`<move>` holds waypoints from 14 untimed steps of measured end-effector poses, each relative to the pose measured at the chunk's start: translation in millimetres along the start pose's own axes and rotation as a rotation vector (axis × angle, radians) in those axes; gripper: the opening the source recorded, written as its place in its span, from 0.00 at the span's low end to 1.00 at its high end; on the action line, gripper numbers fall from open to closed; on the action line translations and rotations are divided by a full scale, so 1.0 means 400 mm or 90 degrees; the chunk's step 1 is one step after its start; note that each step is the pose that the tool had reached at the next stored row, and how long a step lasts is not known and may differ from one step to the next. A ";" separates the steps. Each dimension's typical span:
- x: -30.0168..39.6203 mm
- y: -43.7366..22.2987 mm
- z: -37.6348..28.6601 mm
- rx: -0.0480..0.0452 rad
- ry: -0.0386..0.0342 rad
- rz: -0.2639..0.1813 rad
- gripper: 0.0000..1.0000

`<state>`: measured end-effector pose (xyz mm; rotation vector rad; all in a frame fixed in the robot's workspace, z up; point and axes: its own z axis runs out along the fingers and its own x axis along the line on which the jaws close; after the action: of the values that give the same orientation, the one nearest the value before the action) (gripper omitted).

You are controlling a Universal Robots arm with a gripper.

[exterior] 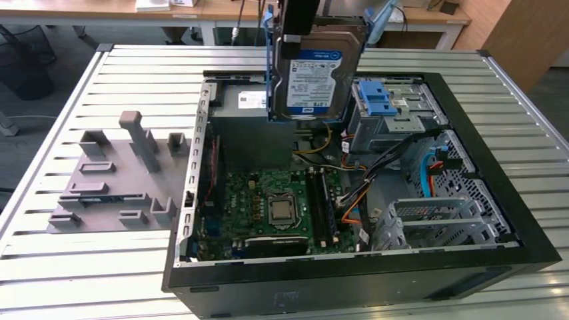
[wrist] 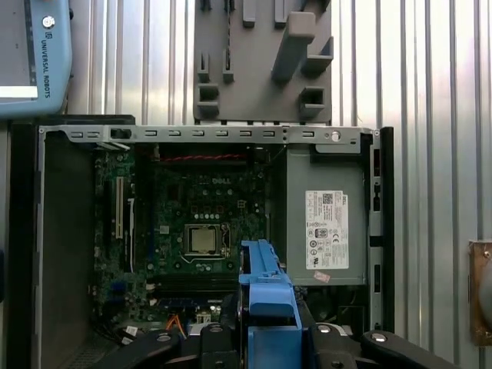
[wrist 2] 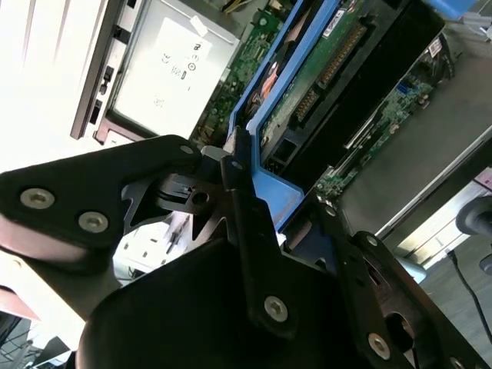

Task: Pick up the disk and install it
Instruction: 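Pick up the disk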

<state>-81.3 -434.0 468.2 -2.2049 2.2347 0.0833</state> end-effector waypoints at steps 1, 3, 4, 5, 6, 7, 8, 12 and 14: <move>0.000 -0.002 0.000 0.0001 -0.0001 0.000 0.37; 0.001 -0.003 0.001 0.0001 0.0000 0.000 0.37; 0.004 -0.003 0.002 0.0001 0.0000 0.000 0.37; 0.010 -0.003 0.002 0.0001 -0.0001 0.000 0.37; 0.016 -0.004 0.003 0.0001 0.0000 0.000 0.37; 0.023 -0.004 0.003 0.0000 0.0001 0.000 0.37; 0.030 -0.004 0.004 0.0001 0.0000 0.000 0.37; 0.053 -0.005 0.005 0.0001 0.0001 0.000 0.37; 0.057 -0.009 0.006 0.0001 0.0002 0.000 0.37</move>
<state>-78.2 -456.7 464.9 -2.2047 2.2351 0.0828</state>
